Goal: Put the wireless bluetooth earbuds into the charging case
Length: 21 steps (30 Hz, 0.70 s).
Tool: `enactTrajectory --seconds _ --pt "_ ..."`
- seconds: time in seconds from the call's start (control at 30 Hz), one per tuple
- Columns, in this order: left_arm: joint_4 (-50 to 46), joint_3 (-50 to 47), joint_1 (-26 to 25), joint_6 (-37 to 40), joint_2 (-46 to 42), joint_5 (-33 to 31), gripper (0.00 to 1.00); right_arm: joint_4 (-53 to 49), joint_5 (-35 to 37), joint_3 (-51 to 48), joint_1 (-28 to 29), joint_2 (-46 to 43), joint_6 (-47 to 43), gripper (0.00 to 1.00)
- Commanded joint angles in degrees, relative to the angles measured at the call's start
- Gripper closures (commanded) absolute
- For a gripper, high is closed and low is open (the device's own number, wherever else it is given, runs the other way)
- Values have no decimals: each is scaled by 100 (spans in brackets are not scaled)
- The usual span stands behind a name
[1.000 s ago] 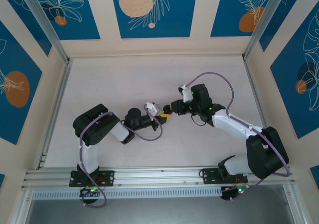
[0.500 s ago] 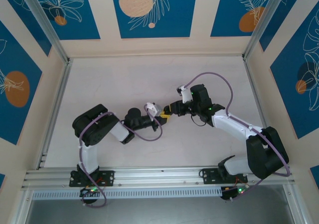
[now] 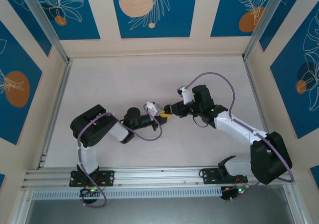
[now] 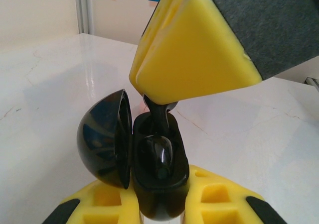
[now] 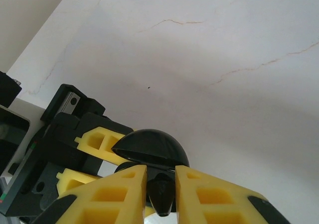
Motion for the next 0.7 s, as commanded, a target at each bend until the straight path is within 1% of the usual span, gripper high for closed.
enactTrajectory --seconds 0.0,0.23,0.4,0.47,0.67 --pt "308 38 -39 82 -159 223 84 -93 -136 -97 14 -79 -100 75" --pt "308 64 -37 84 -183 343 84 -93 -99 -106 14 -130 -95 67" --pt "308 80 -45 113 -165 405 84 -94 -206 -128 -68 -394 -21 65" --pt "308 65 -39 160 -151 462 84 -93 -415 -136 -199 -531 51 64" --pt "310 26 -44 362 -202 849 84 -143 -1498 -108 -726 -729 234 61"
